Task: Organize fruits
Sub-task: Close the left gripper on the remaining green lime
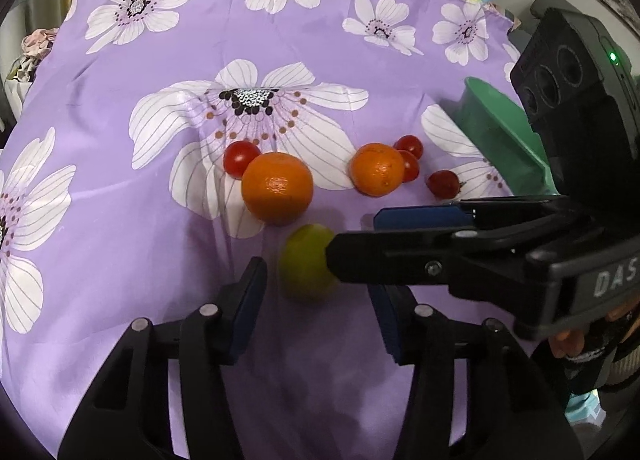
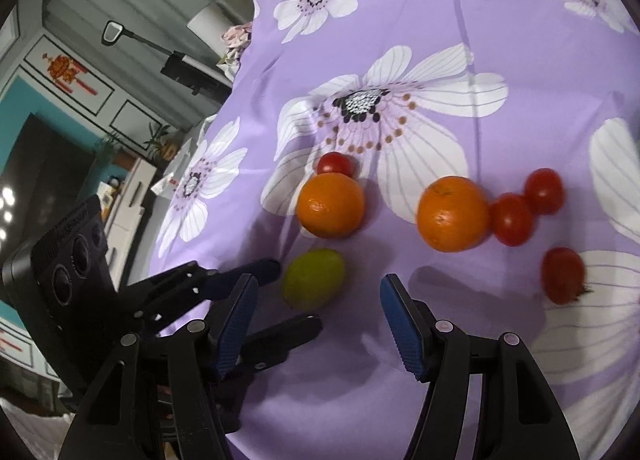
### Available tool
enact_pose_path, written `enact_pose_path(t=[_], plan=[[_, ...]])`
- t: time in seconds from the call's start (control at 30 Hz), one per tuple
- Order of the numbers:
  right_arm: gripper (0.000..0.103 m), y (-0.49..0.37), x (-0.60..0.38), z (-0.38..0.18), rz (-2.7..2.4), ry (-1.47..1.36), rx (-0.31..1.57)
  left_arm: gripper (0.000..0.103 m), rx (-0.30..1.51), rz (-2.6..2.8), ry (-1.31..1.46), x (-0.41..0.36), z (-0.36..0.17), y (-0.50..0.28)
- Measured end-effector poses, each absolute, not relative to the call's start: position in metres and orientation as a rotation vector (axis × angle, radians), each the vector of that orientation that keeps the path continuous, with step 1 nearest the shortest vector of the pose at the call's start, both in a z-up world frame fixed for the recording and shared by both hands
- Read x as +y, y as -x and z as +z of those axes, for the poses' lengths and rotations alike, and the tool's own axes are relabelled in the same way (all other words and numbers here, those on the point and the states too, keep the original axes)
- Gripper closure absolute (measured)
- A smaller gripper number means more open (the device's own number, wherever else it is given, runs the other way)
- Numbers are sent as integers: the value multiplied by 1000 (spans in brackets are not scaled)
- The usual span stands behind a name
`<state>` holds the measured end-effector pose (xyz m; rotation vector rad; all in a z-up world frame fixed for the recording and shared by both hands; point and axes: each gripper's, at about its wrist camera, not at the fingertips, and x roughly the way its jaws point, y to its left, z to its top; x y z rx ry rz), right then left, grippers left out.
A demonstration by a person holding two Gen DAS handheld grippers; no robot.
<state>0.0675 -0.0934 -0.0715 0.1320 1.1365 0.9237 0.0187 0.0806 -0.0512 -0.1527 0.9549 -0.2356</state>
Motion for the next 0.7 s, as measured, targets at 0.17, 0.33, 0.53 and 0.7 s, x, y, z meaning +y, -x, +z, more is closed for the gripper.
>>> enact_pose_path(t=[0.17,0.33,0.53,0.7], plan=[[39,-72,-84,-79,935,-138,1159,58,974,-242,151,81,-55,-24],[44,-75,-78,-88,925,-120,1190,63,991,-242,145,81,-59,-28],[57,-77,-70,-93,946,-115,1206,68,1009,-247,122,78,-61,-32],[61,-79,-67,-95,940,-120,1202,68,1009,-243,117,79,-62,-33]])
